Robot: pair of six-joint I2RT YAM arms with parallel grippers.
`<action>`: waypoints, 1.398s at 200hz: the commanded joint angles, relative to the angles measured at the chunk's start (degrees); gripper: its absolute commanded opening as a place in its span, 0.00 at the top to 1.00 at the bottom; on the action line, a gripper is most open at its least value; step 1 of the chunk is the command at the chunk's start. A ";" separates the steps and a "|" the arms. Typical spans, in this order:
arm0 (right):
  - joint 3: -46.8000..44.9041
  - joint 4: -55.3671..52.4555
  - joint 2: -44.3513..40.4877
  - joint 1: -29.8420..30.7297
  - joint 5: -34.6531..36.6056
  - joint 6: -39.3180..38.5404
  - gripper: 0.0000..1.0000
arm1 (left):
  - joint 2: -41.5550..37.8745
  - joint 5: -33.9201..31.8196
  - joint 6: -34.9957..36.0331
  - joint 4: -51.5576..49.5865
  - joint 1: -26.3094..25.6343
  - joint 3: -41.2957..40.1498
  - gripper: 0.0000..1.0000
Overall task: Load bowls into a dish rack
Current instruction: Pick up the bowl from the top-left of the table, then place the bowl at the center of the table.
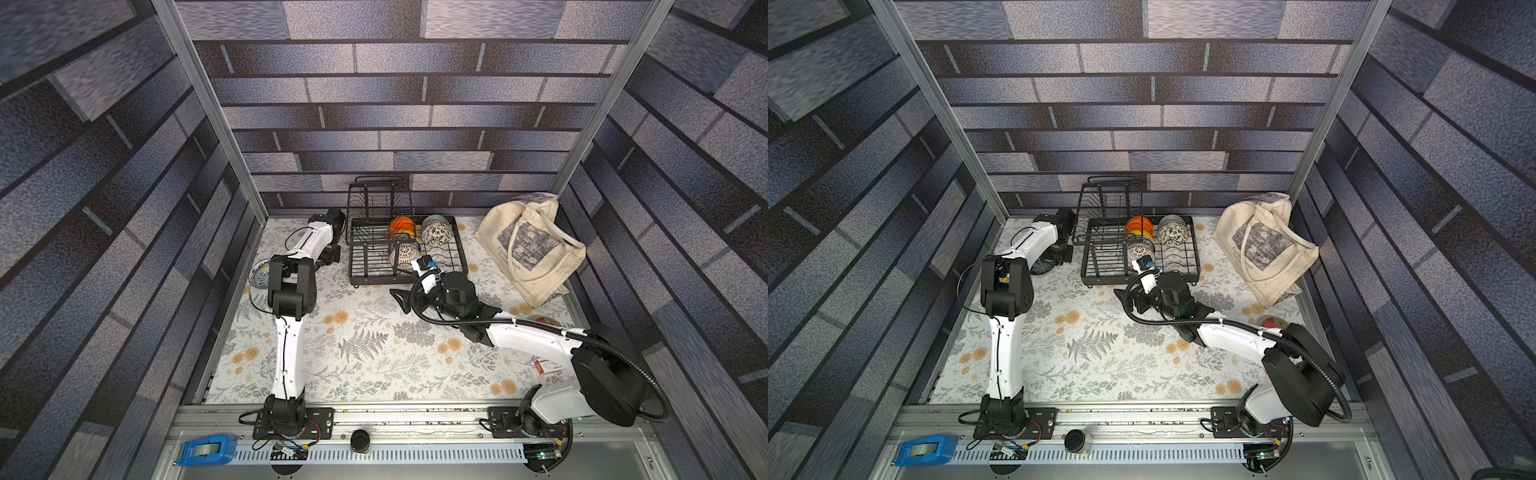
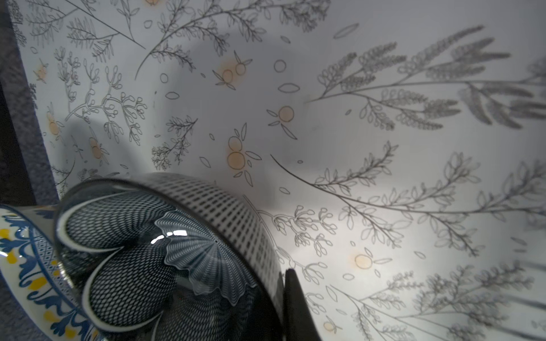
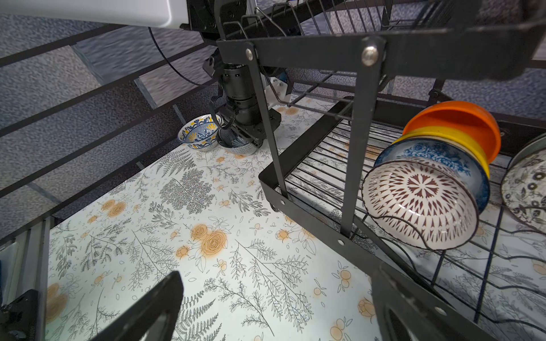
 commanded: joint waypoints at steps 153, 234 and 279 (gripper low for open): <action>-0.80 -2.78 -5.01 0.36 8.46 1.27 0.00 | -54.97 2.22 -19.98 10.17 -23.17 -51.59 1.00; -7.02 -28.37 -23.47 -7.48 19.97 11.51 0.00 | -40.33 3.81 -20.47 20.50 -41.42 -45.52 1.00; -7.30 -38.81 -28.74 -15.10 15.09 15.44 0.00 | -30.36 4.39 -19.60 18.85 -45.36 -37.67 1.00</action>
